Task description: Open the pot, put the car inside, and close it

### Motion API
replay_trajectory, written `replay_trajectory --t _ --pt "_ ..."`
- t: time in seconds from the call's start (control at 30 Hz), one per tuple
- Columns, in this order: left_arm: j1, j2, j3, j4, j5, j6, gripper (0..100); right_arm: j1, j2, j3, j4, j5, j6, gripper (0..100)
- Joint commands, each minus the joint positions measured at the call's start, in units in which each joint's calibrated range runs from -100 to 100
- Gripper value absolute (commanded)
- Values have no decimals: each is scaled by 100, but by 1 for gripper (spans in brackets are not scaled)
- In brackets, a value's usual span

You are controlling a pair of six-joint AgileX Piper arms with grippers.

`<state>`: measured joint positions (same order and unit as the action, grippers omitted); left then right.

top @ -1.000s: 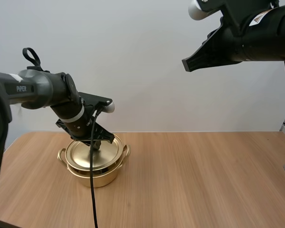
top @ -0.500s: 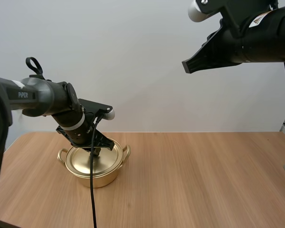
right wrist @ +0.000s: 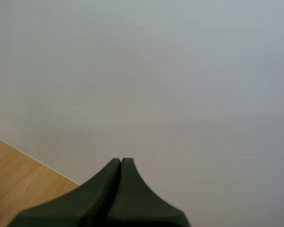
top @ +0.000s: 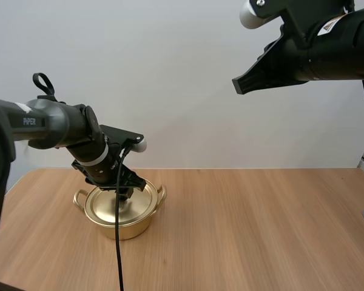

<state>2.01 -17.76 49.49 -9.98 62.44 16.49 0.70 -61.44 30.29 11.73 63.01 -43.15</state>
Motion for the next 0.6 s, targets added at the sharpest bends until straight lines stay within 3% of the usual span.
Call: replay_trajectory --t 0.0,0.17,0.27,0.43,0.57 --pt "-1 -144 7 4 -232 -1 95 0 -4 5 1 -6 0 0" --pt "-1 -968 7 -153 -1590 -359 97 0 69 5 1 31 0 0" --pt "-1 -1812 7 -628 -2043 -870 97 0 194 231 1 -130 0 0" --pt "-1 -3660 104 -1055 -2339 -1385 97 0 246 1520 47 -2089 187 0" --pt "98 -5193 212 -575 -2098 -1376 97 0 246 2668 171 -3733 187 0"
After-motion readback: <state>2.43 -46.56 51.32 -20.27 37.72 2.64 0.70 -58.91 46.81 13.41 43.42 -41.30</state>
